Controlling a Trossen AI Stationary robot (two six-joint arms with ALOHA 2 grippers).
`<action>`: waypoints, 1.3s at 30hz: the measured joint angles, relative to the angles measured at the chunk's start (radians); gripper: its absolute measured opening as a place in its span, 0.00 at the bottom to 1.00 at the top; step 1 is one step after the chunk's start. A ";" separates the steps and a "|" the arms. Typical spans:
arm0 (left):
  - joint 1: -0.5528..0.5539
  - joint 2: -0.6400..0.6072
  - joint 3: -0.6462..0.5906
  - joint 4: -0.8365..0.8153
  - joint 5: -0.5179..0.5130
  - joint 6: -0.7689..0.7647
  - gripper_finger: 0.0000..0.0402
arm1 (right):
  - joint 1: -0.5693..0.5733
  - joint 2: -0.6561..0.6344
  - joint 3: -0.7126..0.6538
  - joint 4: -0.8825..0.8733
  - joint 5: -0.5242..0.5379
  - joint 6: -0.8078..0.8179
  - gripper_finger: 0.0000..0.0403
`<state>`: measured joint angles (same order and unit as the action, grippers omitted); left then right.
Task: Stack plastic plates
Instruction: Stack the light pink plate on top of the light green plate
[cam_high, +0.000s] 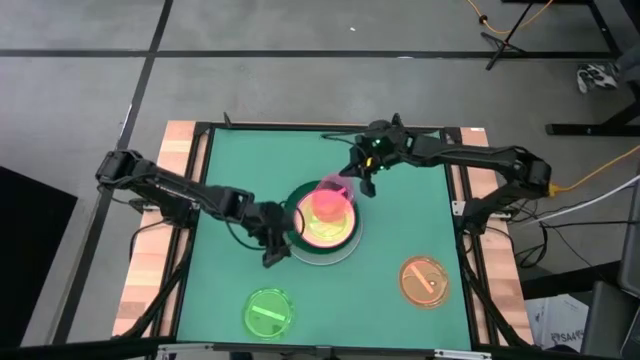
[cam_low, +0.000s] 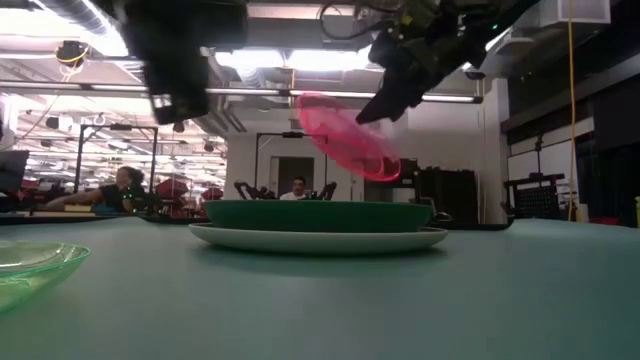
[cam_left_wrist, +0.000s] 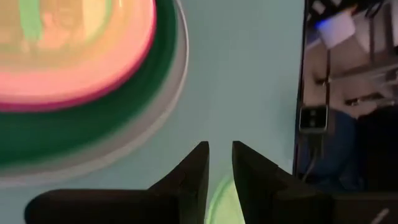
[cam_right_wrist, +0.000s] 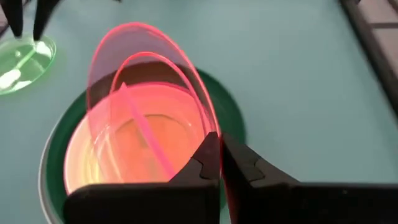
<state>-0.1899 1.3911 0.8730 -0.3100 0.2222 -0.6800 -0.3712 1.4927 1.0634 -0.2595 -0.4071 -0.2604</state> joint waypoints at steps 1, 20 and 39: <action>-0.016 0.000 0.000 -0.013 -0.003 -0.016 0.16 | 0.009 0.015 0.000 0.005 0.001 0.000 0.00; -0.294 0.000 0.000 -0.069 -0.051 -0.322 0.16 | 0.098 0.130 0.000 0.033 0.111 0.002 0.00; -0.509 0.000 0.000 -0.075 -0.269 -0.634 0.16 | 0.098 0.130 0.000 0.030 0.111 0.002 0.06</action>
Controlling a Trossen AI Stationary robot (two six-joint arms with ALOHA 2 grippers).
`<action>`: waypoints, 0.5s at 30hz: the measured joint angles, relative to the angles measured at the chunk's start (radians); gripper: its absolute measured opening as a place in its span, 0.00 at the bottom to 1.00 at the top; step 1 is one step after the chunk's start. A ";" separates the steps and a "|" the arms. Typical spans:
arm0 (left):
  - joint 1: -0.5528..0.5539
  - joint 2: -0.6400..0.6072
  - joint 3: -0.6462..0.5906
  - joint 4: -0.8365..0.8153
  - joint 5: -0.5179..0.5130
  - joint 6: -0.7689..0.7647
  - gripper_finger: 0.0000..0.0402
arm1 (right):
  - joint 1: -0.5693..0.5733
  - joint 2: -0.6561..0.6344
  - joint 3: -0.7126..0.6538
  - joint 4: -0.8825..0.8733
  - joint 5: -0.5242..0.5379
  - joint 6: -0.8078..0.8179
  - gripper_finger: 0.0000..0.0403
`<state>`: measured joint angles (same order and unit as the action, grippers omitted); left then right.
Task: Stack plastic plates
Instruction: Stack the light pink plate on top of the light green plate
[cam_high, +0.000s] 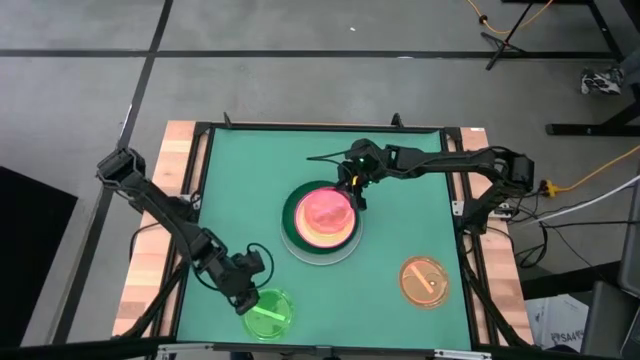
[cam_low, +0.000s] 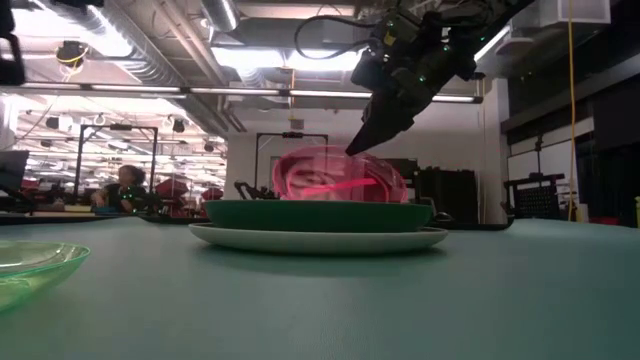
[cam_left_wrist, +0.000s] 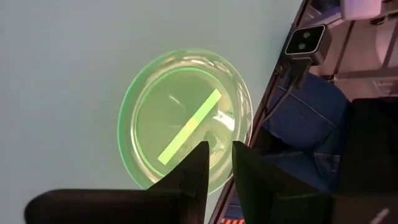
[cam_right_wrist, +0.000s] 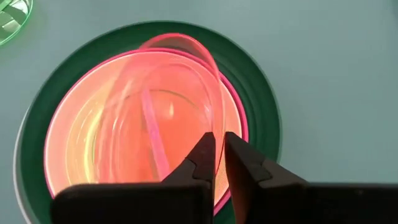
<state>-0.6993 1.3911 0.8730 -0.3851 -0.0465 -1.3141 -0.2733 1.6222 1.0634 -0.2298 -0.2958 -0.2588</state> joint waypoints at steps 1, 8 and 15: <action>-0.006 0.000 0.000 0.000 -0.001 -0.013 0.16 | 0.000 0.000 0.000 0.000 0.000 0.000 0.07; -0.049 0.011 0.000 -0.008 -0.046 -0.050 0.16 | 0.000 0.000 0.000 0.000 0.000 0.000 0.12; -0.078 0.069 0.000 -0.011 -0.068 -0.119 0.16 | 0.000 0.000 0.000 -0.003 0.000 0.000 0.13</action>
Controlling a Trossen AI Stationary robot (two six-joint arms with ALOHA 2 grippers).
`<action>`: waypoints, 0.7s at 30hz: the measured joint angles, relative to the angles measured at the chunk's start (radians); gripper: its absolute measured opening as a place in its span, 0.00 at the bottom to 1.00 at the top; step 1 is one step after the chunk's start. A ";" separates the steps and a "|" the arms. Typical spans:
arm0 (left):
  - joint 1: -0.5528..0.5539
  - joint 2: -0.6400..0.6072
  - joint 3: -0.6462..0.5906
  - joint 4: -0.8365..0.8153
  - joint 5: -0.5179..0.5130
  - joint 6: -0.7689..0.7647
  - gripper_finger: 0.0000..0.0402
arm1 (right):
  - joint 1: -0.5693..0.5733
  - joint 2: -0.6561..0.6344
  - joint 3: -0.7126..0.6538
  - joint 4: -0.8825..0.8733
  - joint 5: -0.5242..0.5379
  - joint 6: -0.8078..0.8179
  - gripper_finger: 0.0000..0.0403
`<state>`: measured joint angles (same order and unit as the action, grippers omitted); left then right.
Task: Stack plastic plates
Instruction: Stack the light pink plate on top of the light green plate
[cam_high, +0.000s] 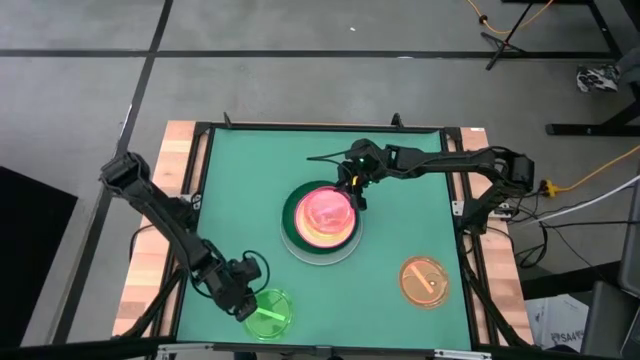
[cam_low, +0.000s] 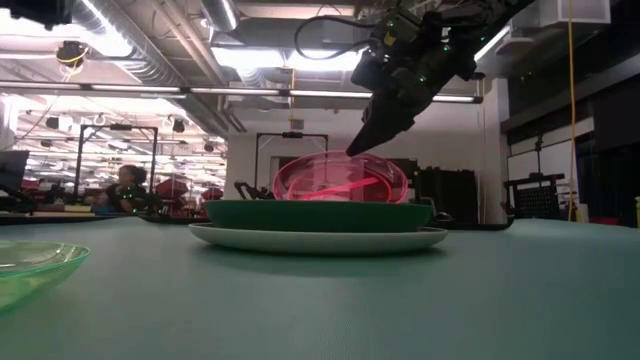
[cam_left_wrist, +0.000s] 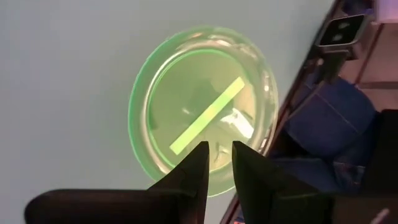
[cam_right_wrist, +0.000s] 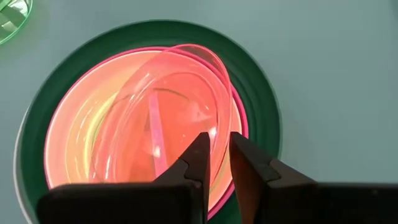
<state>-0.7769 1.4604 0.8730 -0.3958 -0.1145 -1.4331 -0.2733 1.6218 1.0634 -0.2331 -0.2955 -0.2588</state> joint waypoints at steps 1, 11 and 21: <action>-0.004 0.010 0.000 0.000 0.001 -0.008 0.16 | 0.000 0.000 0.000 -0.003 0.000 0.000 0.13; -0.035 0.056 0.000 0.000 0.002 -0.041 0.16 | -0.001 -0.001 0.000 -0.003 0.043 -0.002 0.13; -0.042 0.061 0.000 -0.035 -0.031 -0.156 0.16 | -0.001 -0.001 0.000 -0.003 0.061 -0.001 0.13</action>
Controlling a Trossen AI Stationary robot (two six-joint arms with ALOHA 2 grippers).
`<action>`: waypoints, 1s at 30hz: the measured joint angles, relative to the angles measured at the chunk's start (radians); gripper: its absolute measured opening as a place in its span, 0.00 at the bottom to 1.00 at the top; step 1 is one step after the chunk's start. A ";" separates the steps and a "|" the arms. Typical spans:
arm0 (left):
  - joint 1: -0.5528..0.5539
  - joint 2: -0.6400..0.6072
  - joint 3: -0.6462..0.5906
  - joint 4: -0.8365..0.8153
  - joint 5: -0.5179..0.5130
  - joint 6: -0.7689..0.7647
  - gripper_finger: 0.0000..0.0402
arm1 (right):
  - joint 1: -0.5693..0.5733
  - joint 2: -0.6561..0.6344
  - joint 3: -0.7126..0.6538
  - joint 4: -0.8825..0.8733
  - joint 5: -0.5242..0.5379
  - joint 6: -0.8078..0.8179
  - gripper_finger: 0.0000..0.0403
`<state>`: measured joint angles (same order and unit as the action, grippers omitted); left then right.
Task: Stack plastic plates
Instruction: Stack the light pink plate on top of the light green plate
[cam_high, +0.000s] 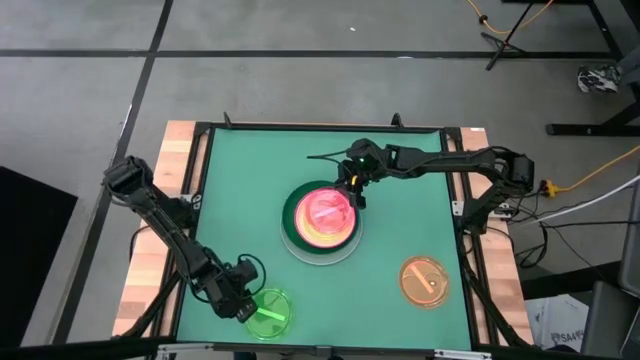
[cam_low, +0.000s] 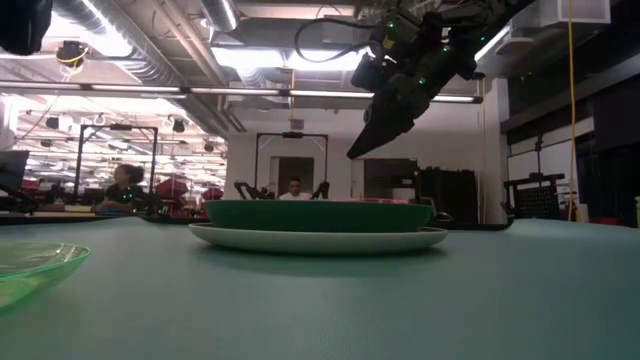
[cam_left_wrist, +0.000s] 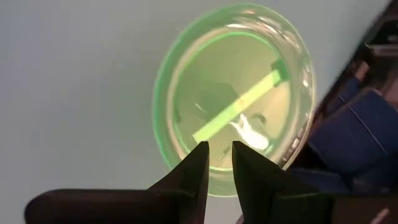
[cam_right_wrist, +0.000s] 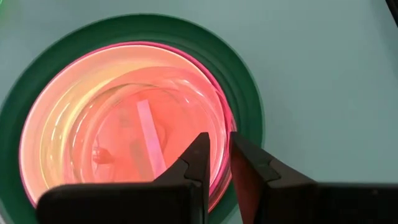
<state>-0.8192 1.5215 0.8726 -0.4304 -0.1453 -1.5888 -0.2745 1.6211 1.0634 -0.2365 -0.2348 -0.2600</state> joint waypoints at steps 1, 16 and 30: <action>0.000 0.000 0.000 -0.015 -0.004 -0.015 0.16 | 0.000 0.000 0.000 0.000 0.000 0.000 0.13; -0.001 0.000 0.000 -0.101 -0.010 -0.107 0.16 | 0.000 0.000 0.000 -0.053 0.156 -0.038 0.13; 0.000 0.000 0.000 -0.100 -0.022 -0.107 0.16 | 0.010 0.007 -0.011 -0.104 0.297 -0.040 0.13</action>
<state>-0.8196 1.5215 0.8726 -0.5304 -0.1672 -1.6955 -0.2640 1.6277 1.0520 -0.3405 0.0626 -0.2999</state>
